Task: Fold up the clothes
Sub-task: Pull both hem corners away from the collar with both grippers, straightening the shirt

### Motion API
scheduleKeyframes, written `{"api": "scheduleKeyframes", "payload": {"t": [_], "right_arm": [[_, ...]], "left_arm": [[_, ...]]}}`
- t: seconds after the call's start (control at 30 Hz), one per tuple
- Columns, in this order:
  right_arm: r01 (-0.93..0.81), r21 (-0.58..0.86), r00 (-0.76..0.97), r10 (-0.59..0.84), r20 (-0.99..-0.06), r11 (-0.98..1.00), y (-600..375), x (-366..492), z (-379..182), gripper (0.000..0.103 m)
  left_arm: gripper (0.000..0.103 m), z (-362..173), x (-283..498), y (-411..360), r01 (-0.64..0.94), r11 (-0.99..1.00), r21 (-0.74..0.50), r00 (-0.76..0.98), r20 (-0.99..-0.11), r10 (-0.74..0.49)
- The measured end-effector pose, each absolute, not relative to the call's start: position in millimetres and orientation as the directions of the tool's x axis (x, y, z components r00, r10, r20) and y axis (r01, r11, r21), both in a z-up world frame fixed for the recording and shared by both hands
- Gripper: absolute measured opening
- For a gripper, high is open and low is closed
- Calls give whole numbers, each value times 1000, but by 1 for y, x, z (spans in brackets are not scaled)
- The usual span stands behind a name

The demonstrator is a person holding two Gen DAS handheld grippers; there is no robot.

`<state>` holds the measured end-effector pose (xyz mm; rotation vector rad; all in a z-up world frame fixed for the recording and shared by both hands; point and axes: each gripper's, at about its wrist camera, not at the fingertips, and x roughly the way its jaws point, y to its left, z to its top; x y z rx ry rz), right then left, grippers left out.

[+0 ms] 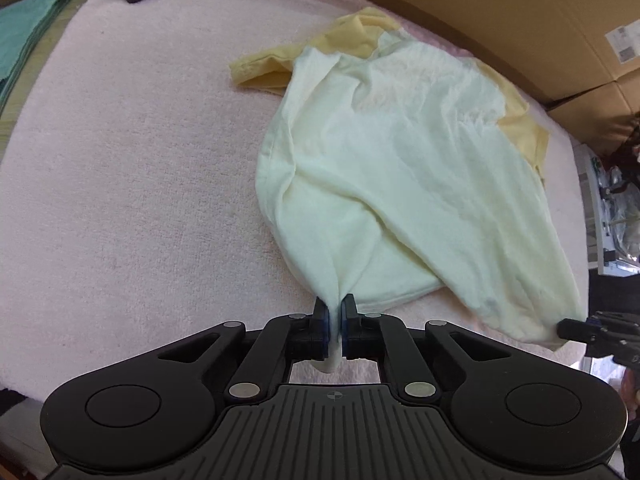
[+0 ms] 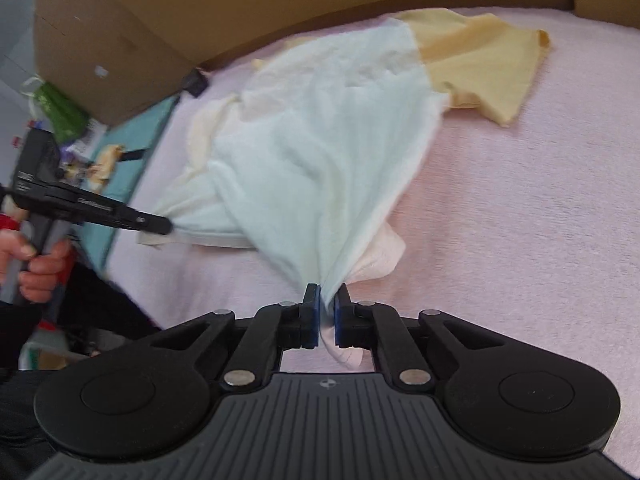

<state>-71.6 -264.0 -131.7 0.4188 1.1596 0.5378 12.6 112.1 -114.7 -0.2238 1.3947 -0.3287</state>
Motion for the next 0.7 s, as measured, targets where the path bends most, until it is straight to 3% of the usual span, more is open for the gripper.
{"api": "scheduleKeyframes", "payload": {"t": [0.2,0.37,0.43,0.47,0.5,0.53,0.7], "right_arm": [[-60,595,275,586,-762,801,-288,-78,-143,8],[42,606,253,579,-775,794,-309,-83,-152,11],[73,608,245,577,-779,790,-313,-85,-155,24],[73,608,243,578,-779,790,-309,-85,-156,42],[72,609,240,579,-779,790,-305,-85,-158,51],[71,609,238,580,-779,790,-301,-85,-159,51],[67,611,227,584,-779,789,-280,-84,-164,50]], "left_arm": [[1,-85,7,148,122,939,-322,164,-926,-339],[1,-125,8,158,58,963,-264,102,-958,-269],[2,-135,5,149,71,966,-247,86,-964,-253],[3,-137,4,144,86,968,-235,86,-967,-242],[11,-137,2,138,108,971,-214,92,-970,-224],[27,-135,2,132,135,973,-188,101,-974,-202],[34,-132,7,111,223,972,-69,143,-984,-103]]}}
